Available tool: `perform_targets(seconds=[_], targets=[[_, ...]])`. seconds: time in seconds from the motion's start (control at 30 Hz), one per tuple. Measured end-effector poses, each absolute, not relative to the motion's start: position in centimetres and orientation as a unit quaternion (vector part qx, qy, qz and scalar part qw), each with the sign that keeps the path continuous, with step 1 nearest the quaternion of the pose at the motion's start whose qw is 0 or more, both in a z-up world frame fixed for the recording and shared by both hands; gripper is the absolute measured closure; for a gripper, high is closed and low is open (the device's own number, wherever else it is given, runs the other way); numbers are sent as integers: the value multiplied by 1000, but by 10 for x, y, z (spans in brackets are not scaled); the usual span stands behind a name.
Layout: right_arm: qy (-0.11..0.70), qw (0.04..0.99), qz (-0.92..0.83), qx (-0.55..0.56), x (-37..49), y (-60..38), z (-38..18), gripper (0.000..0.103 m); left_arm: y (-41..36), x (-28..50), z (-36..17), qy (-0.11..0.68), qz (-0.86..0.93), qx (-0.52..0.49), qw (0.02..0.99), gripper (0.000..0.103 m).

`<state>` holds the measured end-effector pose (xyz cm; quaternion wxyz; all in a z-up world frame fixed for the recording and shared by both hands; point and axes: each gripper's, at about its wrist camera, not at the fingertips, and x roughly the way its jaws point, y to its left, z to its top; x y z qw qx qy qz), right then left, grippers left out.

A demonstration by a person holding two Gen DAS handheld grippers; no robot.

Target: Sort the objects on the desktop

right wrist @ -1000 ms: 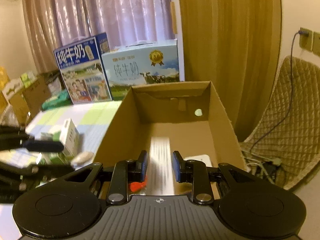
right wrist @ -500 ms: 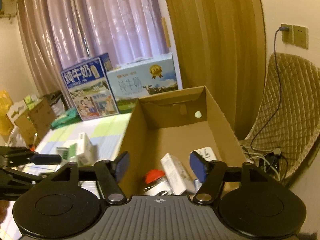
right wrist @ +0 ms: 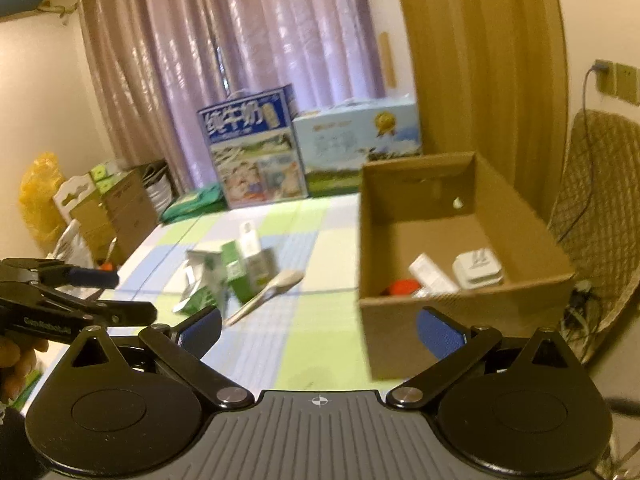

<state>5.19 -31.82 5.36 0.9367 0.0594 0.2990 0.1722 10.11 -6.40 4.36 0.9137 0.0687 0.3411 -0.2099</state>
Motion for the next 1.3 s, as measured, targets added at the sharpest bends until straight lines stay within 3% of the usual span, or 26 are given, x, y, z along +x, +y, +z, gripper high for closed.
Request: perform_targets(seconds=[0.43,1.3], targets=[[342,911,224,50,34,-263,31,2,20,80,33,363,-117,31,924,5],[358,901,241,39,57,-220,19,2,43,96,12,380,-114,2,918,5]])
